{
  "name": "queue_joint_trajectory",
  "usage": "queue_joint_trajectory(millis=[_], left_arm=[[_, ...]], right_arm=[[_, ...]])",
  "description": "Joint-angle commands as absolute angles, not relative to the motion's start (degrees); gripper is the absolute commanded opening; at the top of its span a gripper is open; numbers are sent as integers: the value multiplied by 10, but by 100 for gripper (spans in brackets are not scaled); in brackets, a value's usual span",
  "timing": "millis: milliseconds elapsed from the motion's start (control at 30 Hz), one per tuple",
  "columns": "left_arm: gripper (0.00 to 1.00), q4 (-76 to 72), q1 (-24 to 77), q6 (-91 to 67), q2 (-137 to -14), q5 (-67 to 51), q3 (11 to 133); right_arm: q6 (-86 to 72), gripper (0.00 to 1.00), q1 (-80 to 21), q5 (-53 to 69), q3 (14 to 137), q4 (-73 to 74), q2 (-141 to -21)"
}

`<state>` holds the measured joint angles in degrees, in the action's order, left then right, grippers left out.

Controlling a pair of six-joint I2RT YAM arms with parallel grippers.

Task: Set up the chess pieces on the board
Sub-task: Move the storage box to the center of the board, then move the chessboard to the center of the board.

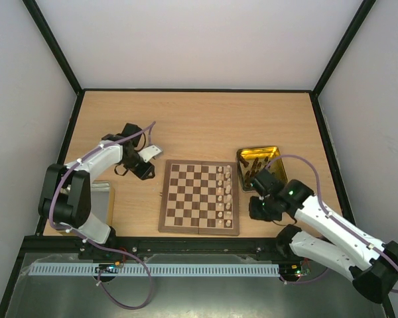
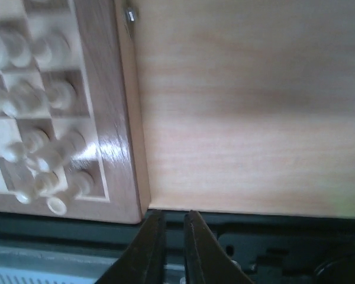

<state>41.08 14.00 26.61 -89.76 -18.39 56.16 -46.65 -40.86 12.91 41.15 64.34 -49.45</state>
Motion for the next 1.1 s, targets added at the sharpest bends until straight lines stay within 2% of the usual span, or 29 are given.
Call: queue_joint_trajectory(millis=[0, 67, 200, 400, 533, 1067], left_arm=[[32, 418, 146, 271, -885, -186, 549], [31, 418, 147, 271, -887, -187, 545], [30, 411, 148, 267, -892, -192, 537], [22, 395, 149, 250, -921, -202, 541], [14, 396, 150, 245, -931, -214, 542], [6, 410, 165, 246, -1017, -248, 578]], right_arm=[[-497, 7, -453, 183, 346, 658, -461], [-504, 2, -469, 202, 326, 640, -457], [-510, 2, -513, 230, 308, 597, -473], [-520, 2, -587, 247, 303, 536, -522], [-532, 2, -596, 262, 287, 503, -532], [-531, 2, -604, 259, 252, 456, -546]])
